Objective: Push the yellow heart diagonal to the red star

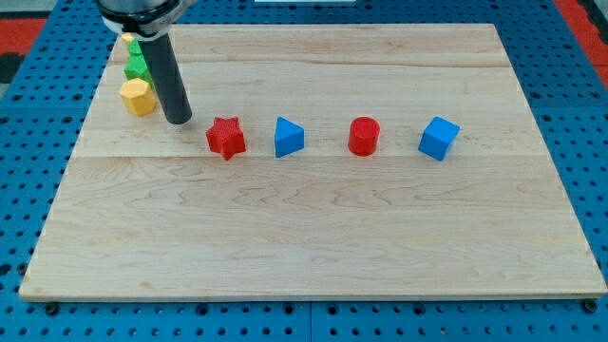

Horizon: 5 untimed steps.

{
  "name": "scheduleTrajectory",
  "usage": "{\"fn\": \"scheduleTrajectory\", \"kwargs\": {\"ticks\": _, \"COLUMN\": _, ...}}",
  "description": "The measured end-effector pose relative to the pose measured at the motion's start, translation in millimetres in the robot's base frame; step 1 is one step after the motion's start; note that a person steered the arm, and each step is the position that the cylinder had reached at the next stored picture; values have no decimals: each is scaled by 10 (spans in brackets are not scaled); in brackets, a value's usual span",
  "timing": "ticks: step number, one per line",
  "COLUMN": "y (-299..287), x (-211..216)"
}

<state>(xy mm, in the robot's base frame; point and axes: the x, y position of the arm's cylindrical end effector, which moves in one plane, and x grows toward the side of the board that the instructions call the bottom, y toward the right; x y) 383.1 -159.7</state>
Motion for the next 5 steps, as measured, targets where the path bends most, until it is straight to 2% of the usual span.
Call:
{"fn": "scheduleTrajectory", "kwargs": {"ticks": 2, "y": -283, "x": 345}}
{"fn": "scheduleTrajectory", "kwargs": {"ticks": 3, "y": -1106, "x": 318}}
{"fn": "scheduleTrajectory", "kwargs": {"ticks": 5, "y": -1443, "x": -988}}
